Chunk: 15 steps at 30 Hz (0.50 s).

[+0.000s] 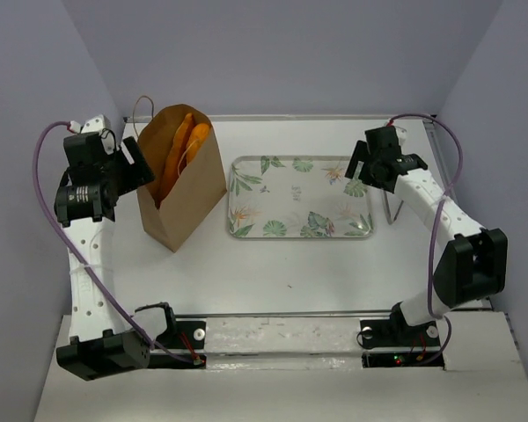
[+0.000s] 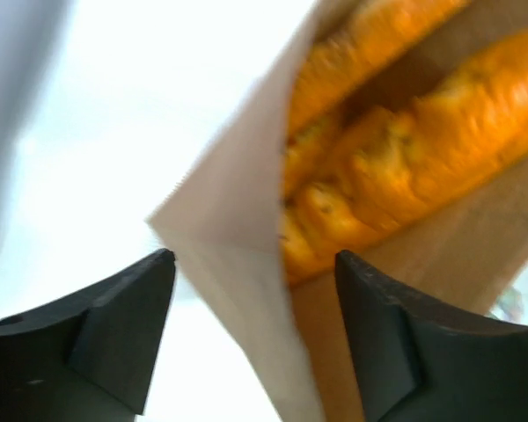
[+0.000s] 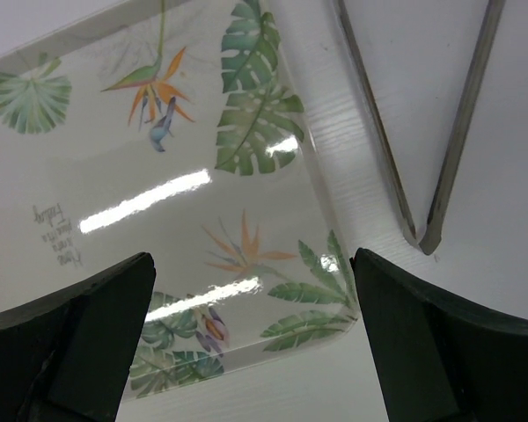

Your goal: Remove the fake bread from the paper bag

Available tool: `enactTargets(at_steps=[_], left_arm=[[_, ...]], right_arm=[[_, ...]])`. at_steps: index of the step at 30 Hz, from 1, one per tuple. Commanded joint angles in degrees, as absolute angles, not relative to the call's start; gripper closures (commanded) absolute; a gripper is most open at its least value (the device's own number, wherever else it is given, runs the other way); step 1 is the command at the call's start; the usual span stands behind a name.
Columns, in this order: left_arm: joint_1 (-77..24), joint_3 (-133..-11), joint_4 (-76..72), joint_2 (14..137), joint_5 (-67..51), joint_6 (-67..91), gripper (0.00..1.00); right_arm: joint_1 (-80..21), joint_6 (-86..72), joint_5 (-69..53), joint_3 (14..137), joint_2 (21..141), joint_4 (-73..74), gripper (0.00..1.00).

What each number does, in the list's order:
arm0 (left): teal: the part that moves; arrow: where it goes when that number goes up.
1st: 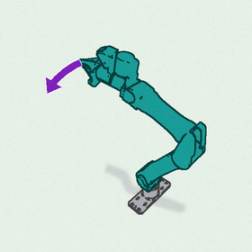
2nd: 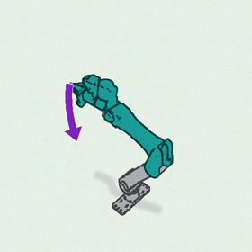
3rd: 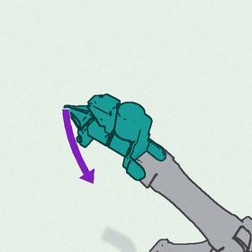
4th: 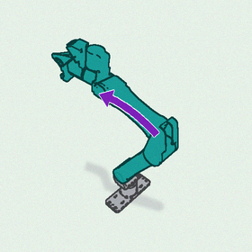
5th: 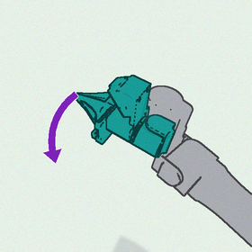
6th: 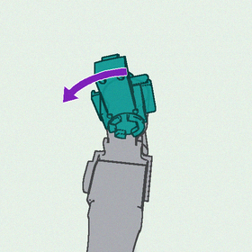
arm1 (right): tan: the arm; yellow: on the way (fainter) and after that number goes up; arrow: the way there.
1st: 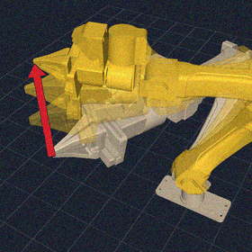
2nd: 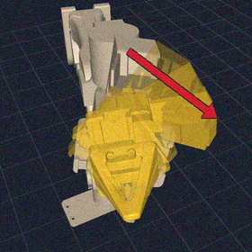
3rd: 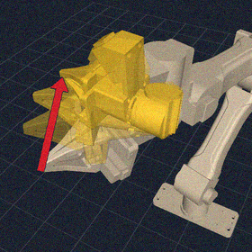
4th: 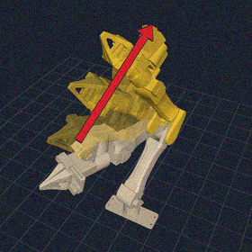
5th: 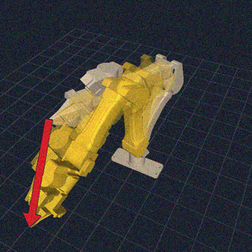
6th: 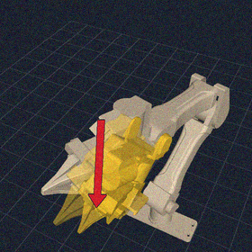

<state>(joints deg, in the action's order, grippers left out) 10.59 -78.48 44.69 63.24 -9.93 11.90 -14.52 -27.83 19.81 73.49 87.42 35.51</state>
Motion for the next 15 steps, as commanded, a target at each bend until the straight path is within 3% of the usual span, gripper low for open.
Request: enactTargets(at_steps=[1, 5, 15], left_arm=[[10.8, -84.7, 43.8, 62.3, 5.1, 4.6, 0.11], [10.8, -87.4, 39.6, 63.2, 9.5, -5.2, 0.01], [10.7, -86.5, 33.1, 68.9, 0.5, -21.1, 0.01]], right_arm=[[-11.0, -26.2, 23.0, 77.7, 86.9, 37.6, 0.00], [-2.1, -24.8, 20.1, 80.5, 90.7, 39.7, 0.00], [2.7, -20.3, 22.9, 82.2, 101.0, 41.7, 0.00]])
